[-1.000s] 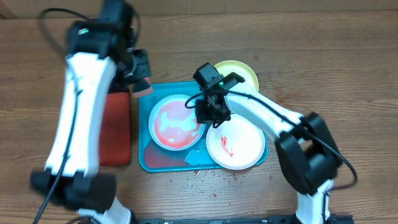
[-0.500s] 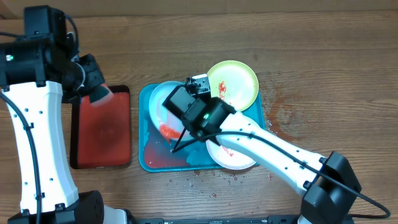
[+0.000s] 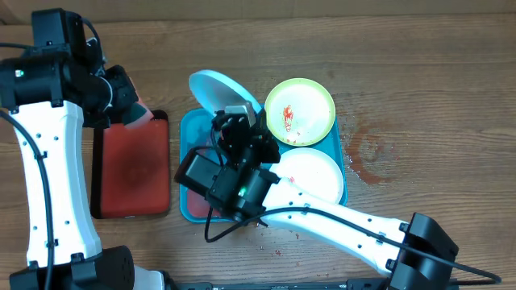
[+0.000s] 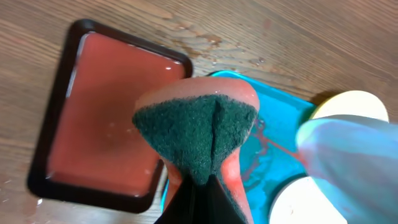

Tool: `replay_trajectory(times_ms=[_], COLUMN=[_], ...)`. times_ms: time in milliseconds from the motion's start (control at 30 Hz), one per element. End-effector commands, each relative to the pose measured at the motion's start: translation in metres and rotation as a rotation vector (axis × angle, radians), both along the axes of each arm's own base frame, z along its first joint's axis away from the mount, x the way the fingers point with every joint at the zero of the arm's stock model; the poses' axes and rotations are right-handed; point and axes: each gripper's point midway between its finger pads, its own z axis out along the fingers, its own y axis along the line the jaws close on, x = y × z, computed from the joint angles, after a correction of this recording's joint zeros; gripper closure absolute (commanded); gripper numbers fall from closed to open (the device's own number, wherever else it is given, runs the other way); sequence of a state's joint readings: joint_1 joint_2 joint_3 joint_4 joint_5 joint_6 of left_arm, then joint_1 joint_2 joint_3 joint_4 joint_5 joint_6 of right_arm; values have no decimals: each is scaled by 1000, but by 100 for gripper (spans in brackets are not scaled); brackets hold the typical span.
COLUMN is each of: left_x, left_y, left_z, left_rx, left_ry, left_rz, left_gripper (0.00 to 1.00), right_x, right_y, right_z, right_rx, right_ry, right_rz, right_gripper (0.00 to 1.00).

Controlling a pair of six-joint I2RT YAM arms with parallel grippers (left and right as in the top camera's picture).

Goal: Clean dirty plates on tray and stack at the side

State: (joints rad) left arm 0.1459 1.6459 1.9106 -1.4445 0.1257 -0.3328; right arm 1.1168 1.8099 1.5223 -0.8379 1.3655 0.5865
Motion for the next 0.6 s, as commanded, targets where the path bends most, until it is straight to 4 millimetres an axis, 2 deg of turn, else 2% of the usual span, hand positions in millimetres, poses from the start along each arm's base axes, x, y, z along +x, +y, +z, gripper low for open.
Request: replay_trajectory(times_ms=[0, 167, 267, 400, 567], left_x=[4, 7, 7, 6, 6], left_y=[-13, -13, -13, -12, -11], left_z=[-2, 0, 0, -1, -1], left_rx=[-74, -73, -71, -62, -51], left_ry=[-20, -35, -35, -31, -31], left_rz=[-40, -42, -46, -49, -57], left_gripper=[96, 96, 96, 96, 96], right_x=[-5, -5, -3, -1, -13], right_y=[-13, -12, -8, 4, 30], right_z=[36, 35, 28, 7, -43], right_rx=[-39, -35, -11, 64, 210], right_ry=[-168, -163, -125, -21, 256], right_rz=[-89, -85, -61, 3, 127], right_gripper=[96, 96, 96, 96, 96])
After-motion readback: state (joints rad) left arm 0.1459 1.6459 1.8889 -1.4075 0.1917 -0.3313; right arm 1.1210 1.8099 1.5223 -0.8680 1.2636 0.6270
